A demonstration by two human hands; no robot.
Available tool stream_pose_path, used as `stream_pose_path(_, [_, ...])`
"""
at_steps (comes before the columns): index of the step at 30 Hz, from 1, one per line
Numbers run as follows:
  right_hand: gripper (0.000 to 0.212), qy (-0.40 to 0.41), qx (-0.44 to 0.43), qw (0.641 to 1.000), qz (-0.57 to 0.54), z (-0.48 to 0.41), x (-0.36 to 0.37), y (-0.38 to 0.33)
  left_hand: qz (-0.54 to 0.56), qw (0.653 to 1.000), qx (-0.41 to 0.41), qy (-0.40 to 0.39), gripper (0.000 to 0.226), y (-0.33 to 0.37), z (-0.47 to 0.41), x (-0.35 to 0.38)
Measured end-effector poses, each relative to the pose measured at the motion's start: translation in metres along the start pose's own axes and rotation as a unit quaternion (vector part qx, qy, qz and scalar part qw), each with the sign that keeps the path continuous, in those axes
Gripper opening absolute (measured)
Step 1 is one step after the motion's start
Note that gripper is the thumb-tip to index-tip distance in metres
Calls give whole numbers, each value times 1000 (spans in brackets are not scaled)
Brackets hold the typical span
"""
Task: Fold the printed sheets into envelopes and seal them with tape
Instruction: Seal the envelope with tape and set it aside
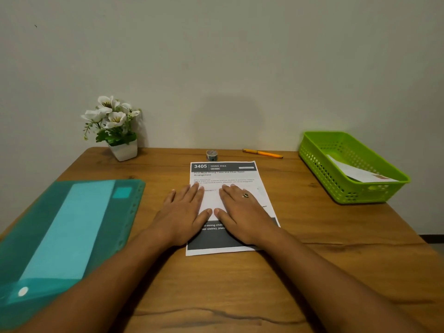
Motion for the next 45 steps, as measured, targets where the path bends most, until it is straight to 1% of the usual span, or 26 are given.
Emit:
stream_pose_path(3, [69,-20,9,1000,14,0,2,0,4,999,-39,15,74,-5,-1,-3])
stream_pose_path(7, [72,-49,41,998,18,-10,4,-13,-3,999,-45,23,75,-5,-1,-2])
stream_pose_path(10, [68,-35,3,999,25,-16,5,-25,-9,999,-41,17,79,-6,1,-3])
stream_pose_path(12, [66,-27,-21,999,29,-16,4,-26,-14,999,-43,15,75,-5,1,-4])
stream_pose_path(14, [69,-34,-26,999,30,-13,4,-19,-17,999,-46,18,69,-5,1,-3])
stream_pose_path(15, [72,-42,-20,999,28,-12,4,-13,-18,998,-50,18,70,-6,2,-2])
stream_pose_path(19, [82,-85,44,995,27,-1,2,36,-17,997,-75,19,87,-7,4,-3])
stream_pose_path(21, [83,-95,72,992,35,6,3,57,-29,993,-115,21,87,-3,5,-3])
stream_pose_path(24, [82,-95,87,991,35,10,6,66,-64,983,-168,33,91,11,-1,-4])
stream_pose_path(25, [81,-92,89,991,36,10,6,65,-76,983,-165,34,90,18,-5,-2])
stream_pose_path(27, [81,-88,93,991,38,9,6,64,-79,990,-117,21,85,33,-16,2])
stream_pose_path(30, [80,-86,95,991,37,9,6,63,-37,998,-35,-23,75,51,-32,9])
stream_pose_path(32, [80,-83,96,991,39,9,7,63,-6,999,-7,-44,73,52,-37,10])
stream_pose_path(35, [82,-80,96,991,40,9,8,64,-6,999,1,-47,77,33,-34,7])
stream_pose_path(40, [91,-80,96,991,46,8,9,65,-1,999,-30,-33,88,1,-16,-4])
stream_pose_path(43, [95,-84,98,990,48,11,6,63,8,999,-28,-15,96,-5,-3,-12])
stream_pose_path(45, [96,-88,98,990,45,15,5,61,3,1000,-19,15,89,-4,2,-22])
Point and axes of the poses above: each hand's wrist, its own z-axis away from the middle knuckle, its own x-axis out of the palm, y = z × x, the point moved 2 cm from there along -z, towards the middle knuckle, and after that the axes turned 15 degrees about z, right-handed, at the moved point
